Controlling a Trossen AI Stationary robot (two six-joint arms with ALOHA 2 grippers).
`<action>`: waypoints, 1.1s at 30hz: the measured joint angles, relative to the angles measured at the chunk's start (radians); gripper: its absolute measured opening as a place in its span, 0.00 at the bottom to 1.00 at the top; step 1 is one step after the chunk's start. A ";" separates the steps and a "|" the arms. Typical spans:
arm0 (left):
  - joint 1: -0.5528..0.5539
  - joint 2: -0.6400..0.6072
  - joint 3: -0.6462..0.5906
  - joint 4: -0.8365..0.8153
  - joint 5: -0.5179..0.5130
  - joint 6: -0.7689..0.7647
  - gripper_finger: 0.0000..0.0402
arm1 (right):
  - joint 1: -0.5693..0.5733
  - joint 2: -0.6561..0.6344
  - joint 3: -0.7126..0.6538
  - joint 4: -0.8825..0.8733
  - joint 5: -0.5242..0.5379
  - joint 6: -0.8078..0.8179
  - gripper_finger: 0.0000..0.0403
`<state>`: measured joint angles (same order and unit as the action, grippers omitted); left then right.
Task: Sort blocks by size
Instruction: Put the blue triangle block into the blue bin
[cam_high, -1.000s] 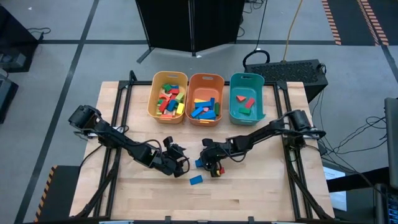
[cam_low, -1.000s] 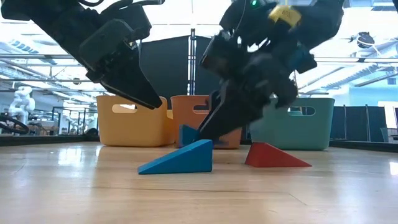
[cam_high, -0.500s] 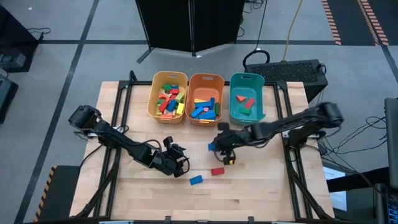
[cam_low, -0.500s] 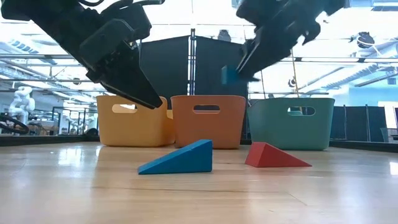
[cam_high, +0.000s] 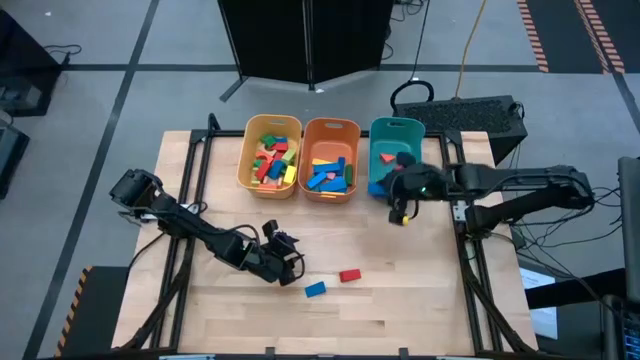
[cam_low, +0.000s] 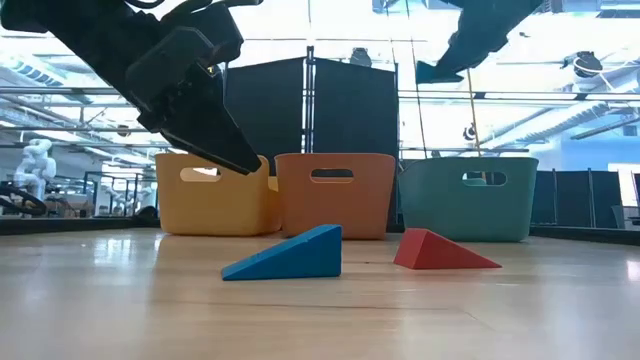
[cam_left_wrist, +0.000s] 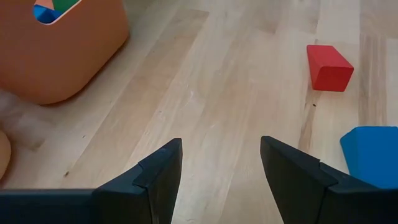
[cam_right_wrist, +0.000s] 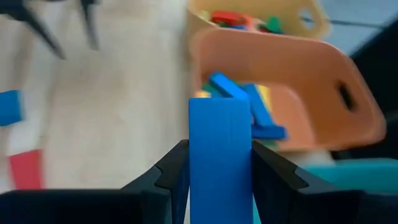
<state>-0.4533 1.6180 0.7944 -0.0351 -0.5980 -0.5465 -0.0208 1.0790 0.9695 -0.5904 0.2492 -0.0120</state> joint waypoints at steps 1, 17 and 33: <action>0.000 0.000 0.000 0.001 0.000 0.000 0.54 | -0.017 -0.015 0.000 -0.020 0.014 0.000 0.31; -0.001 0.000 0.000 0.002 0.000 -0.001 0.54 | -0.409 -0.077 -0.277 0.029 -0.064 -0.089 0.31; 0.005 0.000 0.000 0.019 -0.017 0.002 0.54 | -0.738 0.139 -0.339 0.180 -0.346 -0.132 0.31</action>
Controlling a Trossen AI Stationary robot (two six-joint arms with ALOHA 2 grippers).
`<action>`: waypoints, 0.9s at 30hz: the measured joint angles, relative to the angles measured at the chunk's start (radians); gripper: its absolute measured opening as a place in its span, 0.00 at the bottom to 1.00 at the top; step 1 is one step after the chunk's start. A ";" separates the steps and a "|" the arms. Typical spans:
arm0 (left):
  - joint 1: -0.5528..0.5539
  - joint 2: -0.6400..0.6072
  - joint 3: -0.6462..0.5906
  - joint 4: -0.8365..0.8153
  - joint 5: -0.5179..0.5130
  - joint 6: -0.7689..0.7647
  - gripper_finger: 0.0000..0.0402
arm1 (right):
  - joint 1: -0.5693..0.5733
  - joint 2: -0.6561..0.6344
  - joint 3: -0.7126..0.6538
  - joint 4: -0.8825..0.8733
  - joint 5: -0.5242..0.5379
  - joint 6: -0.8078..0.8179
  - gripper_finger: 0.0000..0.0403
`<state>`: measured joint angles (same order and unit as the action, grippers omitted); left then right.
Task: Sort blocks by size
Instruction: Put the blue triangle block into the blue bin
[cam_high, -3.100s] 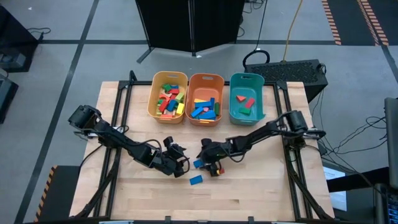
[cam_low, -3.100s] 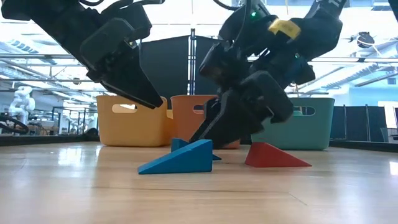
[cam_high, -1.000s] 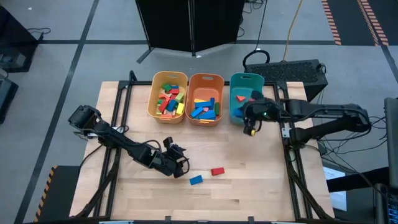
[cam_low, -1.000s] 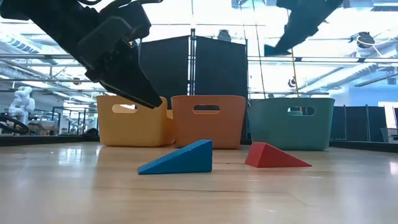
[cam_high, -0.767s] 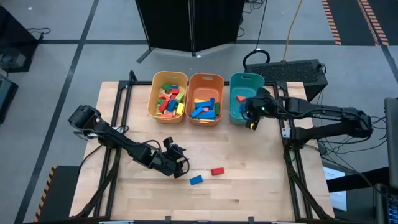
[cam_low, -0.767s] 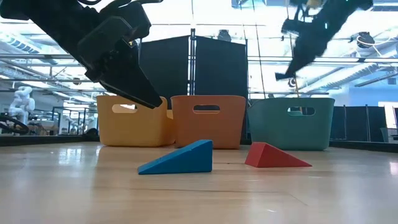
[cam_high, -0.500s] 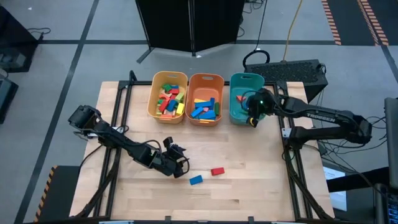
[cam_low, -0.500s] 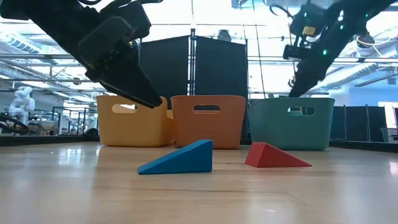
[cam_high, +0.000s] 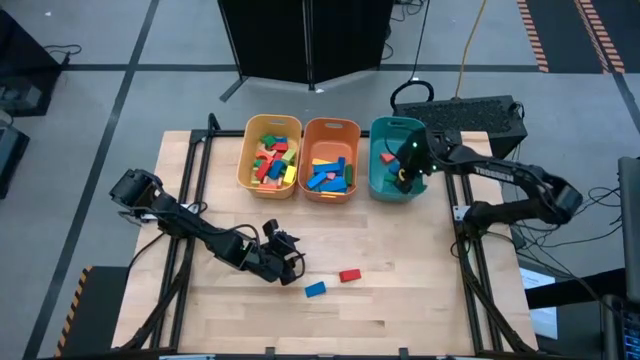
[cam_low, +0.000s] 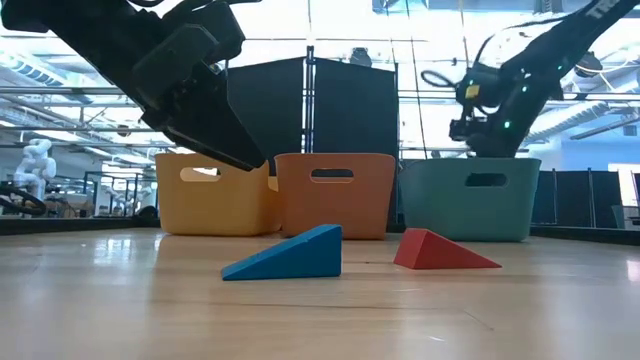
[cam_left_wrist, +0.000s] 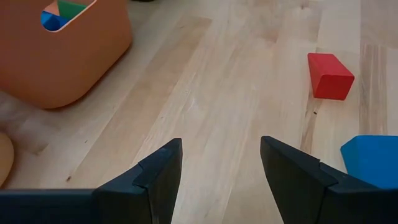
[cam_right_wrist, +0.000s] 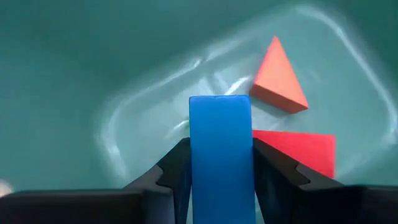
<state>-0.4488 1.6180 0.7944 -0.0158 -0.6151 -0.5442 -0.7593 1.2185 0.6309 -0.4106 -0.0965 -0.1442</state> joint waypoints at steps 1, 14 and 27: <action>0.000 0.000 0.000 0.000 0.000 0.000 0.54 | -0.009 0.016 0.000 0.006 0.010 0.000 0.31; 0.000 0.000 0.000 -0.003 0.001 0.001 0.54 | -0.039 0.081 -0.001 0.085 0.012 0.000 0.45; 0.000 0.000 0.000 -0.004 0.002 0.002 0.54 | 0.016 -0.115 -0.001 0.062 0.017 -0.022 0.48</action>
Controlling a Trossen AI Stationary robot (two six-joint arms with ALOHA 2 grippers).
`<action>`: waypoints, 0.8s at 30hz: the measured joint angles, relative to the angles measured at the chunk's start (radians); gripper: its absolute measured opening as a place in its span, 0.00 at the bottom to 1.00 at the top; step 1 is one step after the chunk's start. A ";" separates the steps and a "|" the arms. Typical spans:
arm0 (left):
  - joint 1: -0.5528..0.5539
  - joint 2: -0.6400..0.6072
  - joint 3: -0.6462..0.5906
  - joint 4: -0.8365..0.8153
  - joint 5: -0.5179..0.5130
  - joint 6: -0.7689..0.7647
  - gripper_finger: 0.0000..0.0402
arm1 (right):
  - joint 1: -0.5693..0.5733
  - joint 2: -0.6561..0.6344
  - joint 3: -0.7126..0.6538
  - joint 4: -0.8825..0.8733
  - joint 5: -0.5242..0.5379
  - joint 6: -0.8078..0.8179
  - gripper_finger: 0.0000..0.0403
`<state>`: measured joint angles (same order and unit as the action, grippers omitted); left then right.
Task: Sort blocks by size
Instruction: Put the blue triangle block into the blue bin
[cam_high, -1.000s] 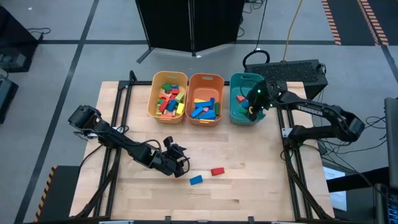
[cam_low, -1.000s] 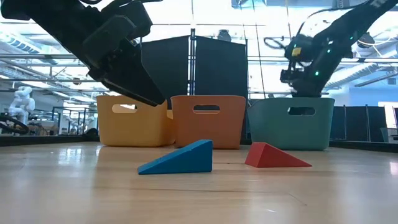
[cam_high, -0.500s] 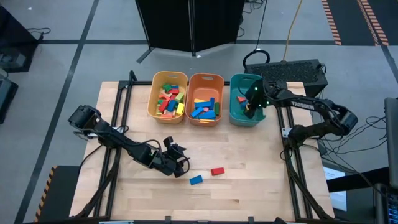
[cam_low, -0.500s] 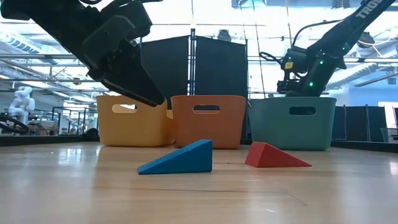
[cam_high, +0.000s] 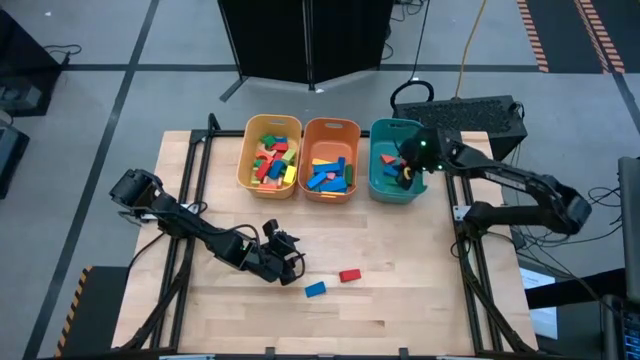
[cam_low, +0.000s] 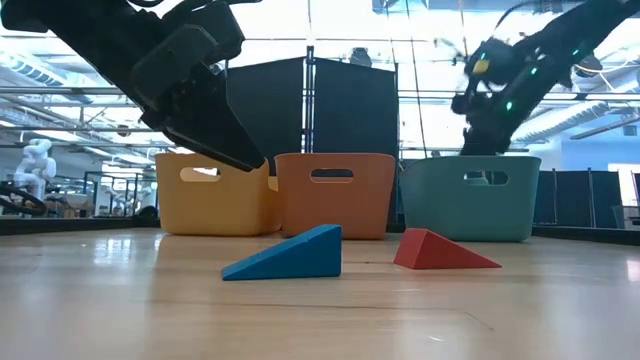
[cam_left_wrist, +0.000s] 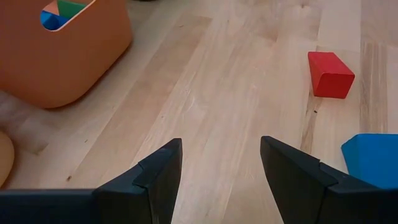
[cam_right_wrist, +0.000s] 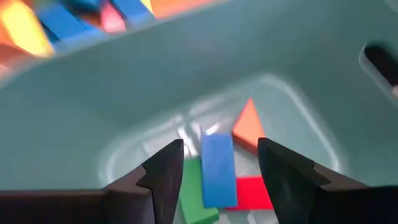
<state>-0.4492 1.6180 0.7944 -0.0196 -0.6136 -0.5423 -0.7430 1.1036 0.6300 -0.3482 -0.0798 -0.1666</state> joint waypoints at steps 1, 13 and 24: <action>0.000 0.000 0.000 0.000 0.000 0.000 0.54 | 0.012 -0.031 0.000 -0.003 0.000 0.005 0.48; 0.006 0.000 0.000 0.003 -0.001 0.000 0.54 | 0.209 -0.303 0.000 -0.059 -0.014 0.051 0.48; 0.013 0.000 0.000 0.004 -0.002 0.000 0.54 | 0.465 -0.317 0.000 -0.036 0.006 0.144 0.48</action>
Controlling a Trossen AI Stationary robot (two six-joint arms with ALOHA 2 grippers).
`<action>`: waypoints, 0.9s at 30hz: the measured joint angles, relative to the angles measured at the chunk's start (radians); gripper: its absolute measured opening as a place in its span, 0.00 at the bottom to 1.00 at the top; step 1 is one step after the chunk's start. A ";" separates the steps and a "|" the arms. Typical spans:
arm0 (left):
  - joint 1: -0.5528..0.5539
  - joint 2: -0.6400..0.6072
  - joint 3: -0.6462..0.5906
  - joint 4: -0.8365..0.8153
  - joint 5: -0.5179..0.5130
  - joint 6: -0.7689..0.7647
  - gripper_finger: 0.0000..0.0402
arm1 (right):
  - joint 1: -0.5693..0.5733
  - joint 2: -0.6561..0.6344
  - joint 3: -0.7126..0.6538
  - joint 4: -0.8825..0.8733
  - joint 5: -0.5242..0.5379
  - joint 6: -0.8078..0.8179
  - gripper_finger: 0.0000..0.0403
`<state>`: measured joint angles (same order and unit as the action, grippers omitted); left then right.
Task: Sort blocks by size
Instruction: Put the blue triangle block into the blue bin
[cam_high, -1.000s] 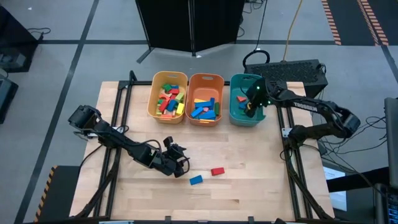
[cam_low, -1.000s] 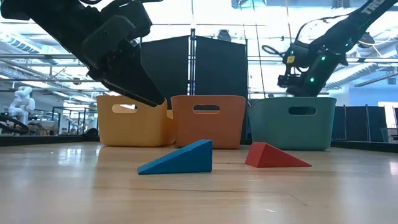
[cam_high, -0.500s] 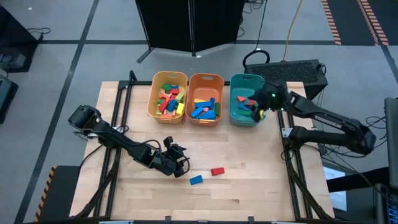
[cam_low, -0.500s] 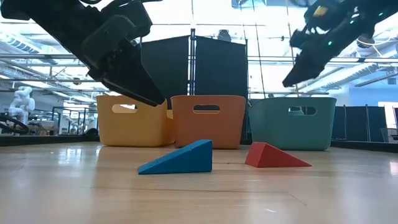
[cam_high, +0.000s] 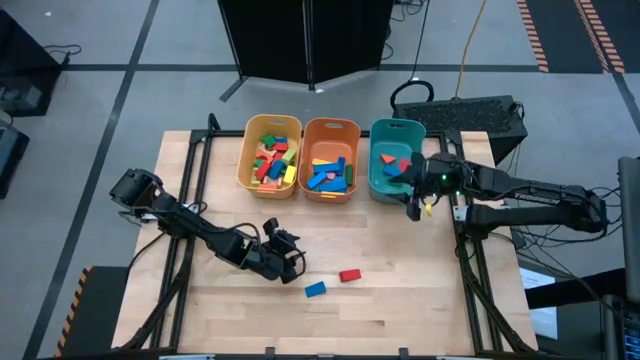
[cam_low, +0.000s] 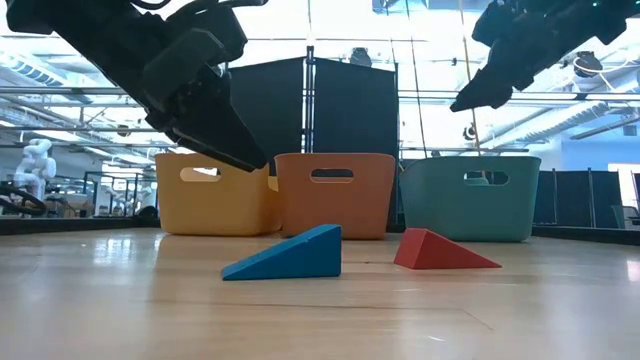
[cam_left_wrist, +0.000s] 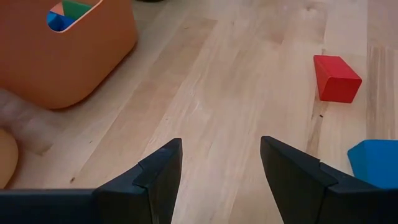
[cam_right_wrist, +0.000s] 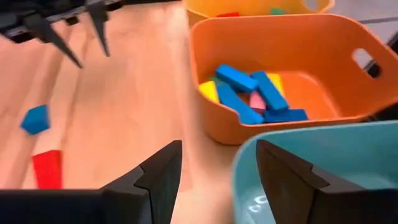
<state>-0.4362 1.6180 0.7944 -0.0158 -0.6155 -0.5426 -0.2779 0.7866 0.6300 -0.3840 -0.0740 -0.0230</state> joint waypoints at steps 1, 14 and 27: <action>0.000 0.000 0.000 0.000 0.000 0.000 0.54 | 0.023 0.004 0.000 0.006 0.008 0.005 0.48; 0.003 0.000 0.000 0.008 -0.003 0.000 0.54 | 0.320 0.170 0.001 0.225 0.111 0.058 0.48; 0.003 0.000 0.000 0.007 0.005 0.000 0.54 | 0.526 0.521 0.001 0.599 0.156 0.067 0.48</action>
<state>-0.4332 1.6180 0.7948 -0.0086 -0.6110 -0.5426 0.2477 1.3072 0.6308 0.2148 0.0824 0.0441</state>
